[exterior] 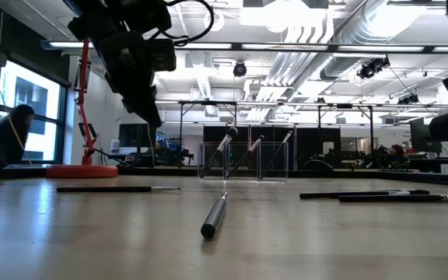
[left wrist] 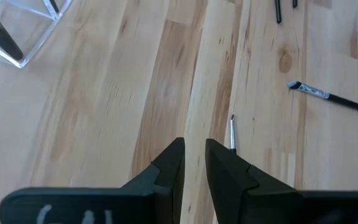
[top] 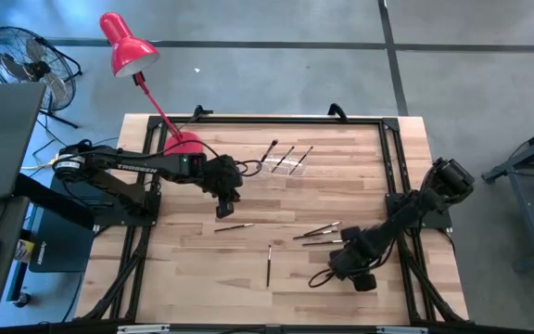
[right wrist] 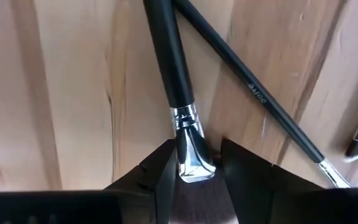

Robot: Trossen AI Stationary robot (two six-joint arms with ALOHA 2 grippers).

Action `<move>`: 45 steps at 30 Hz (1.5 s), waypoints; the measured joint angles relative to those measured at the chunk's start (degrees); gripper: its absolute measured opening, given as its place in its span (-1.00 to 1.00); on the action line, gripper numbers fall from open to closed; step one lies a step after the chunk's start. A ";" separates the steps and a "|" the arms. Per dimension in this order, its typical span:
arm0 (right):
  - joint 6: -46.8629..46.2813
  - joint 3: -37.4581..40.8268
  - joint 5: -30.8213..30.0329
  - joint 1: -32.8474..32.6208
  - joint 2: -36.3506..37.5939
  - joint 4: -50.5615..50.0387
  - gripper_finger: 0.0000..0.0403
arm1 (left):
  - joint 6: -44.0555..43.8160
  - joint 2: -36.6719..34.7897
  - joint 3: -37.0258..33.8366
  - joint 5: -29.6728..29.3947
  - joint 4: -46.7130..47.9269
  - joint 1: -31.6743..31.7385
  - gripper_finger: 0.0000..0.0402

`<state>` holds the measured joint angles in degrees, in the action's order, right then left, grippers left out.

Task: Put items in baskets/containers
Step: Put the highlighter brush into the transparent organizer

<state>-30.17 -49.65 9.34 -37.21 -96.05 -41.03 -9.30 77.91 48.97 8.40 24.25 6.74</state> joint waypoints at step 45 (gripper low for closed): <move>-20.67 1.97 -23.35 15.16 16.50 10.69 -0.99 | 6.49 0.00 0.04 0.22 -1.94 0.00 -0.69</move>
<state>-50.85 -47.68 -14.01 -22.05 -79.55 -30.34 -2.81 77.91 49.01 8.62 22.31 6.74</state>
